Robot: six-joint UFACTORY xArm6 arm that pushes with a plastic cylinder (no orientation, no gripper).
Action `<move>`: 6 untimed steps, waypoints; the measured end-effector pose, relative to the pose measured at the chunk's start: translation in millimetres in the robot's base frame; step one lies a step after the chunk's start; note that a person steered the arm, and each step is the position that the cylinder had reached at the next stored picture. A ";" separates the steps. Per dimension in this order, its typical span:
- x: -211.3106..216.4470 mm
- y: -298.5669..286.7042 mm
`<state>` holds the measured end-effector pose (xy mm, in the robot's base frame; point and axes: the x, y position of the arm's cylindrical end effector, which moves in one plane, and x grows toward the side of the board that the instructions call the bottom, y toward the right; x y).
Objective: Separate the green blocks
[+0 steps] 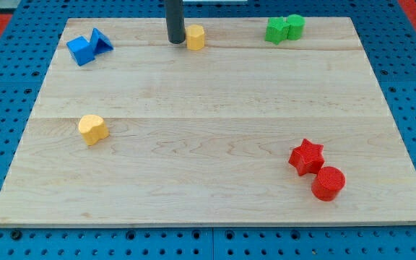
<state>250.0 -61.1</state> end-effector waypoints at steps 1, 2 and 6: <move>44.9 -8.3; 103.2 22.3; -49.8 305.6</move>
<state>200.2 244.5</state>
